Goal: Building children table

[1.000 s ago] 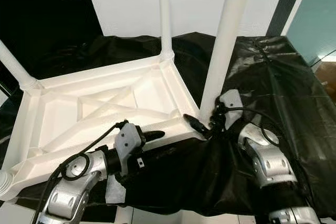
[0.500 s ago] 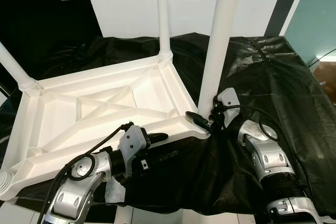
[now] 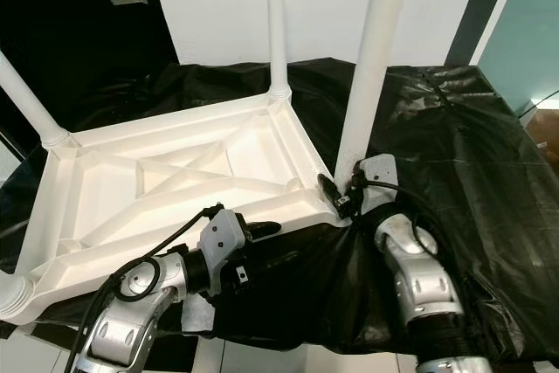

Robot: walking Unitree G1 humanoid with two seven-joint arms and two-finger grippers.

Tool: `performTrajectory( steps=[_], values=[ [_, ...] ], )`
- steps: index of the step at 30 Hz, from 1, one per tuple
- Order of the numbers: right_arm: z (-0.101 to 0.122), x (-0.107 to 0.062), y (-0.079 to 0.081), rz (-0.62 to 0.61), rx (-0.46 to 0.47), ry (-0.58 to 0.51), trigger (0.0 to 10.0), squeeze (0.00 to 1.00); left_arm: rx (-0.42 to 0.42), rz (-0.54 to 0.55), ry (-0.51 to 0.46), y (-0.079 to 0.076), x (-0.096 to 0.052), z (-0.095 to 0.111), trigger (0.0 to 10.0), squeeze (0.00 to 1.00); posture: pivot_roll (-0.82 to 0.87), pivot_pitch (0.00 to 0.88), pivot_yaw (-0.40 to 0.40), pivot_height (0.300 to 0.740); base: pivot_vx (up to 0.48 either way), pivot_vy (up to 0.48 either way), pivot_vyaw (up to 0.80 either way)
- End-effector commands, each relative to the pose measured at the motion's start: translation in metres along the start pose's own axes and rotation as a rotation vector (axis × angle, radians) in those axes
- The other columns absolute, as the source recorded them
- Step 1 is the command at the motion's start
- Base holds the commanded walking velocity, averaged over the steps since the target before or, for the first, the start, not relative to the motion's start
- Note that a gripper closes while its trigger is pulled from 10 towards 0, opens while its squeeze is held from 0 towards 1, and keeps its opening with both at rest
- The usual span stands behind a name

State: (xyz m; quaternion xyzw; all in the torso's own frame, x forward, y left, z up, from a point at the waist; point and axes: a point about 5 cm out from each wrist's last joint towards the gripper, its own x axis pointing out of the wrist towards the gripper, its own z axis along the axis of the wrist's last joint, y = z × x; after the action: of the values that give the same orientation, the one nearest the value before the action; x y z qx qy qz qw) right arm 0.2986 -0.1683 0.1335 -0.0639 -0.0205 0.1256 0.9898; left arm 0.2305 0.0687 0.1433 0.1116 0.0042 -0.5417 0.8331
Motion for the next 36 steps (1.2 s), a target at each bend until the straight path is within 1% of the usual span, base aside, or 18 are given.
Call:
performTrajectory(
  steps=[1,2,5,7,8,10,12,13,16,20,21,23,24,25,26,31,34,36],
  values=[
    [-0.016,-0.009,-0.015,-0.115,-0.024,0.089,10.0,0.0,0.001,0.159,0.008,0.009,-0.001,-0.002,10.0,0.0,-0.07,0.015,0.029,0.74,0.0,0.0,0.0],
    [-0.018,-0.01,-0.01,-0.161,-0.016,0.094,10.0,0.0,0.003,0.159,0.008,0.01,-0.001,-0.002,10.0,0.0,-0.07,0.014,0.029,0.74,0.0,0.0,0.0],
    [-0.018,-0.01,-0.01,-0.161,-0.016,0.094,10.0,0.0,0.003,0.159,0.008,0.01,-0.001,-0.002,10.0,0.0,-0.07,0.014,0.029,0.74,0.0,0.0,0.0],
    [-0.02,-0.01,-0.002,-0.291,0.031,0.101,10.0,0.0,0.008,0.162,0.008,0.013,-0.002,-0.002,10.0,0.0,-0.07,0.008,0.031,0.74,0.0,0.0,0.0],
    [-0.02,-0.01,-0.002,-0.291,0.031,0.101,10.0,0.0,0.008,0.162,0.008,0.013,-0.002,-0.002,10.0,0.0,-0.07,0.008,0.031,0.74,0.0,0.0,0.0],
    [-0.021,-0.012,0.001,-0.457,0.09,0.113,10.0,0.0,0.014,0.181,0.011,0.017,-0.005,-0.001,10.0,0.0,-0.06,0.004,0.028,0.74,0.0,0.0,0.0],
    [-0.021,-0.011,0.006,-0.491,0.111,0.12,10.0,0.0,0.017,0.191,0.012,0.02,-0.007,-0.001,10.0,0.0,-0.06,0.003,0.027,0.74,0.0,0.0,0.0],
    [-0.021,-0.011,0.006,-0.491,0.111,0.12,10.0,0.0,0.017,0.191,0.012,0.02,-0.007,-0.001,10.0,0.0,-0.06,0.003,0.027,0.74,0.0,0.0,0.0],
    [-0.014,-0.008,0.02,-0.451,0.112,0.094,10.0,0.0,0.023,0.204,0.013,0.024,-0.008,0.0,10.0,0.0,-0.06,0.0,0.028,0.74,0.0,0.0,0.0],
    [-0.012,-0.01,0.019,-0.451,0.115,0.078,10.0,0.0,0.025,0.204,0.013,0.024,-0.008,0.0,10.0,0.0,-0.06,0.0,0.028,0.74,0.0,0.0,0.0],
    [-0.012,-0.011,0.017,-0.451,0.105,0.078,10.0,0.03,0.026,0.203,0.013,0.023,-0.008,0.0,10.0,0.0,-0.06,0.0,0.028,0.74,0.0,0.0,0.0],
    [-0.012,-0.011,0.017,-0.451,0.096,0.078,10.0,0.03,0.026,0.203,0.013,0.023,-0.008,0.0,10.0,0.0,-0.06,0.0,0.029,0.74,0.0,0.0,0.0],
    [-0.011,-0.012,0.016,-0.454,0.088,0.072,10.0,0.73,0.026,0.203,0.012,0.023,-0.008,0.0,10.0,0.0,-0.06,0.0,0.029,0.74,0.0,0.0,0.0],
    [-0.011,-0.012,0.016,-0.454,0.088,0.072,10.0,0.73,0.026,0.203,0.012,0.023,-0.008,0.0,10.0,0.0,-0.06,0.0,0.029,0.74,0.0,0.0,0.0],
    [-0.01,-0.013,0.015,-0.454,0.083,0.062,10.0,1.0,0.026,0.203,0.012,0.023,-0.008,0.0,10.0,0.0,-0.07,0.0,0.028,0.74,0.0,0.0,0.0],
    [-0.004,-0.018,0.017,-0.402,0.076,0.018,10.0,1.0,0.023,0.2,0.012,0.022,-0.008,0.0,10.0,0.0,-0.07,0.003,0.028,0.74,0.0,0.0,0.0],
    [-0.002,-0.028,0.011,-0.235,0.083,-0.022,10.0,1.0,0.023,0.198,0.012,0.023,-0.008,0.0,10.0,0.0,-0.07,0.007,0.029,0.74,0.0,0.0,0.0],
    [-0.001,-0.032,0.008,-0.151,0.059,-0.033,10.0,1.0,0.022,0.197,0.012,0.023,-0.008,0.0,10.0,0.0,-0.07,0.008,0.03,0.74,0.0,0.0,0.0]
  ],
)
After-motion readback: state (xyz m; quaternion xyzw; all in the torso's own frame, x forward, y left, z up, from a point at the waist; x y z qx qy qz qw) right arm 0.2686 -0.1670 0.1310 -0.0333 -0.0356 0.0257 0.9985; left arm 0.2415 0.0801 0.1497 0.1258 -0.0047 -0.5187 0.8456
